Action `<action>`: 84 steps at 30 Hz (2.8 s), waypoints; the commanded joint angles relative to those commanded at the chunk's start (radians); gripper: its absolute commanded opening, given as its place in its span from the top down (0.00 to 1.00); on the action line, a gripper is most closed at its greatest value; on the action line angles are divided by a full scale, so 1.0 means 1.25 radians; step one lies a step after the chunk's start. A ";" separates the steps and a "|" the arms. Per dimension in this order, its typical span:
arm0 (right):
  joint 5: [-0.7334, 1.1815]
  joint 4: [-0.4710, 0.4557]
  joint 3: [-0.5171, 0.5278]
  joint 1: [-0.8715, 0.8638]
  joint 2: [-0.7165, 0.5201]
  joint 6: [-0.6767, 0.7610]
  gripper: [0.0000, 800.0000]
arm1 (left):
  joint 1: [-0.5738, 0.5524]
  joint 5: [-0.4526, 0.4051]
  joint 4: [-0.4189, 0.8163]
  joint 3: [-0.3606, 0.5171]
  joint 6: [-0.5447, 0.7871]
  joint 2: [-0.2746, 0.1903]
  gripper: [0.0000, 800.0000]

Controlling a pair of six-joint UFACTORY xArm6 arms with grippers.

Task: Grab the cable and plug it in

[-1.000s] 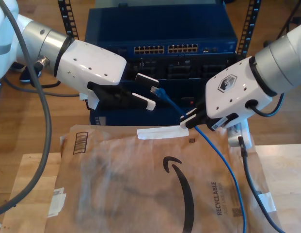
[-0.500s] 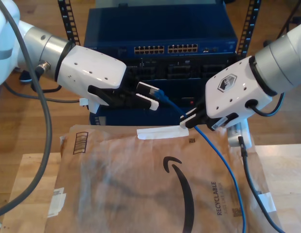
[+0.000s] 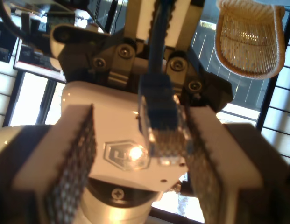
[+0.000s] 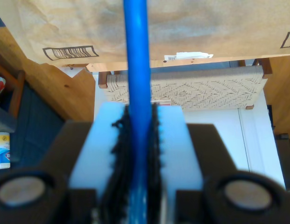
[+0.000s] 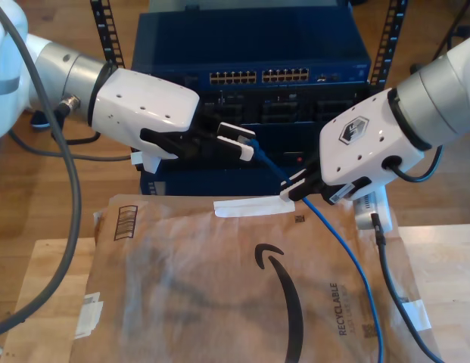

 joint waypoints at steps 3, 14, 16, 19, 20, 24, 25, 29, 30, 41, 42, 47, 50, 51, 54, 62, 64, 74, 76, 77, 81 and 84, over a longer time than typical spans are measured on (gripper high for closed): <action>0.000 0.000 0.000 0.000 0.000 0.000 1.00 | 0.000 0.000 0.001 0.001 -0.001 0.000 0.69; 0.000 -0.001 0.001 -0.001 0.000 0.000 1.00 | 0.000 -0.002 0.005 0.006 -0.007 0.001 0.72; 0.000 -0.001 0.000 -0.001 0.000 0.000 1.00 | -0.001 -0.004 0.006 0.006 -0.009 0.001 0.73; 0.000 -0.001 0.000 -0.001 0.000 0.000 1.00 | 0.000 -0.005 0.009 0.006 -0.009 0.001 0.75; 0.000 -0.001 0.000 -0.001 0.000 0.000 1.00 | -0.001 -0.006 0.010 0.006 -0.009 0.001 0.75; 0.000 -0.001 0.001 0.000 0.000 0.000 1.00 | -0.001 -0.007 0.010 0.014 -0.009 0.001 0.77; 0.000 -0.001 0.000 0.000 0.000 0.000 1.00 | 0.000 -0.007 0.010 0.017 -0.009 0.001 0.77; 0.000 -0.001 0.000 0.000 0.000 0.000 1.00 | 0.000 -0.007 0.011 0.018 -0.007 0.001 0.84; 0.000 -0.001 0.001 0.000 0.000 0.000 1.00 | 0.000 -0.007 0.010 0.020 -0.007 0.001 0.86; 0.000 -0.004 0.000 0.005 0.000 -0.016 0.36 | -0.001 -0.001 0.010 0.020 -0.007 0.002 1.00; -0.001 -0.001 -0.001 0.005 -0.002 -0.032 0.19 | -0.001 0.001 0.011 0.018 -0.009 0.011 1.00; -0.068 -0.007 0.018 0.005 -0.086 -0.048 0.05 | 0.017 0.039 0.012 0.015 -0.047 0.044 1.00; -0.182 -0.012 0.048 0.005 -0.158 -0.053 0.05 | 0.060 0.061 0.007 0.010 -0.098 0.076 1.00; -0.204 -0.014 0.058 0.005 -0.180 -0.066 0.05 | 0.071 0.091 0.006 0.001 -0.117 0.096 1.00; -0.257 -0.012 0.072 0.018 -0.223 -0.093 0.02 | 0.109 0.157 0.002 -0.036 -0.144 0.144 1.00; -0.500 -0.015 0.124 0.180 -0.249 -0.140 0.01 | 0.142 0.263 -0.118 -0.048 -0.199 0.193 1.00; -0.586 -0.015 0.152 0.223 -0.249 -0.146 0.01 | 0.142 0.288 -0.118 -0.052 -0.200 0.194 1.00; -0.766 -0.015 0.193 0.411 -0.248 -0.174 0.01 | 0.155 0.358 -0.119 -0.085 -0.238 0.252 0.99; -0.767 -0.016 0.194 0.448 -0.248 -0.174 0.00 | 0.156 0.360 -0.124 -0.085 -0.239 0.253 0.99; -0.768 -0.016 0.198 0.458 -0.248 -0.174 0.01 | 0.158 0.365 -0.130 -0.085 -0.241 0.253 0.99; -0.808 -0.015 0.226 0.485 -0.248 -0.173 0.01 | 0.185 0.392 -0.172 -0.085 -0.258 0.268 0.97; -0.849 -0.015 0.244 0.508 -0.248 -0.174 0.01 | 0.189 0.409 -0.177 -0.085 -0.271 0.269 0.97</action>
